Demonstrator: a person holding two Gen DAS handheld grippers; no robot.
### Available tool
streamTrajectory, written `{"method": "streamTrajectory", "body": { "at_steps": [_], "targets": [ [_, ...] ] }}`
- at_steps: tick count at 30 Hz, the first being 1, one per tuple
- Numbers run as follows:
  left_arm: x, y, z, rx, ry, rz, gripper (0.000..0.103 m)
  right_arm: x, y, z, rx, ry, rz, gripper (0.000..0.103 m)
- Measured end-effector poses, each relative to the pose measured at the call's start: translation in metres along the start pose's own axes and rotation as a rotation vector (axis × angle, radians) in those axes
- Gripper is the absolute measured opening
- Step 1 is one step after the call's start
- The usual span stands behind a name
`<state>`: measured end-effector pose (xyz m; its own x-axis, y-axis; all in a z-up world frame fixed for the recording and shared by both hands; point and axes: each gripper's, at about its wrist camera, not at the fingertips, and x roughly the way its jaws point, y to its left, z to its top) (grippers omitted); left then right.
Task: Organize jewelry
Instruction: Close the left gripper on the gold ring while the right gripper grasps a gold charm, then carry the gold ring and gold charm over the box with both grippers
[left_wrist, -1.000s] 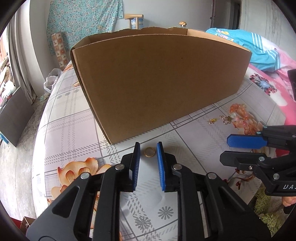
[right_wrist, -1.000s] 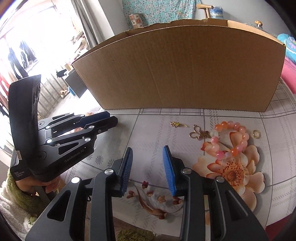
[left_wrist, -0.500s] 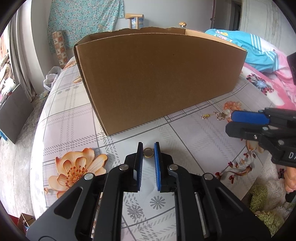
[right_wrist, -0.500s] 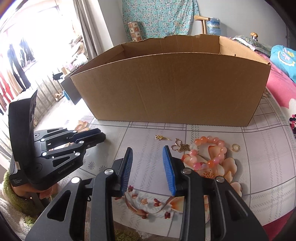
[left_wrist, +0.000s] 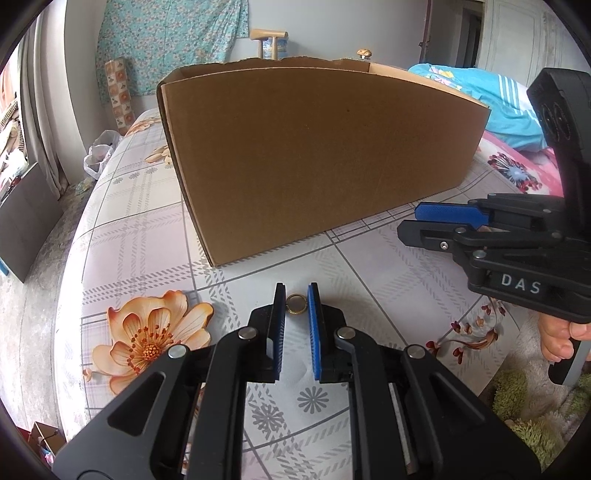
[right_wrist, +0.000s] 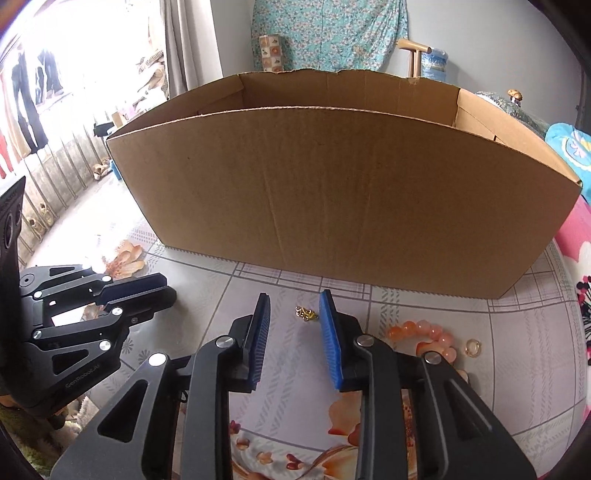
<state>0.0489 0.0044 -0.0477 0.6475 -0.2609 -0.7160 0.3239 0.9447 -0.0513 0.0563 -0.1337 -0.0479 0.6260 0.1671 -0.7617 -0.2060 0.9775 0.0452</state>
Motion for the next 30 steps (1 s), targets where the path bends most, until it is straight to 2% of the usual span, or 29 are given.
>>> {"method": "streamTrajectory", "body": {
  "at_steps": [4,10,13,17,30],
  "targets": [
    [-0.001,0.002,0.000,-0.004,-0.003,-0.007,0.011,0.011,0.000,0.002,-0.012,0.039,-0.012,0.018],
    [-0.002,0.005,-0.001,-0.009,-0.006,-0.014,0.011,0.012,-0.001,0.003,-0.018,0.052,0.003,0.006],
    [-0.002,0.005,-0.001,-0.009,-0.007,-0.014,0.011,0.013,0.000,0.004,-0.015,0.055,0.006,0.004],
    [-0.003,0.006,-0.002,-0.008,-0.013,-0.017,0.011,0.007,-0.007,0.004,0.037,0.047,0.052,0.003],
    [-0.017,0.011,-0.002,-0.020,-0.037,-0.035,0.011,-0.039,-0.013,0.012,0.116,-0.062,0.109,0.003]
  ]
}}
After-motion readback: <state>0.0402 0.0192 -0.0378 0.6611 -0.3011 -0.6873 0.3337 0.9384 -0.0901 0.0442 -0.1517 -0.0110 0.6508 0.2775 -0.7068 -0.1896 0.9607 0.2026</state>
